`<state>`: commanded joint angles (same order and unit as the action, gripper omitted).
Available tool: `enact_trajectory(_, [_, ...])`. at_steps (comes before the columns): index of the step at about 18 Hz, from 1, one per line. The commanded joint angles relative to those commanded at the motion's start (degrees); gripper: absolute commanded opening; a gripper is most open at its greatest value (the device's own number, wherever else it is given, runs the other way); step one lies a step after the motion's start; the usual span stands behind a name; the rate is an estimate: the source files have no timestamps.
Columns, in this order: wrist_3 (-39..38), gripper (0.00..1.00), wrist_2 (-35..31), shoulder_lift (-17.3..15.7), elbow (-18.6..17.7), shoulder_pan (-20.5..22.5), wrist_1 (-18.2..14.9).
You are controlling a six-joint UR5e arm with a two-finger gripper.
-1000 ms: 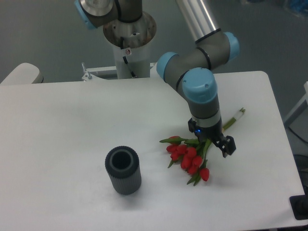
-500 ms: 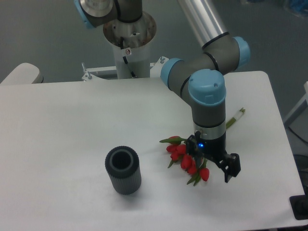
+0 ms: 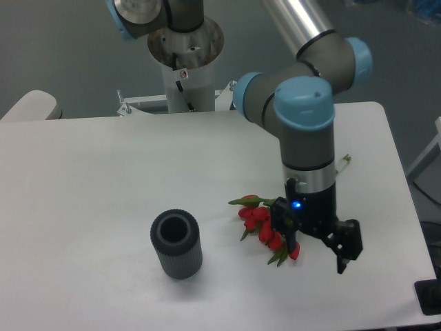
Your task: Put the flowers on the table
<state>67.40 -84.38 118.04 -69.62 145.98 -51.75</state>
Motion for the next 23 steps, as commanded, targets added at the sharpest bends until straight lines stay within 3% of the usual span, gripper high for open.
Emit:
enact_trajectory(6, [8.00, 1.00, 3.77, 0.44, 5.10, 4.30, -6.95])
enact_trajectory(11, [19.33, 1.00, 5.71, 0.00, 5.46, 8.87, -10.11])
enact_trajectory(16, [26.11, 1.00, 5.71, -0.35, 4.58, 10.81, -10.73])
enact_trajectory(23, [26.55, 1.00, 5.54, -0.88, 2.82, 11.08, -10.21])
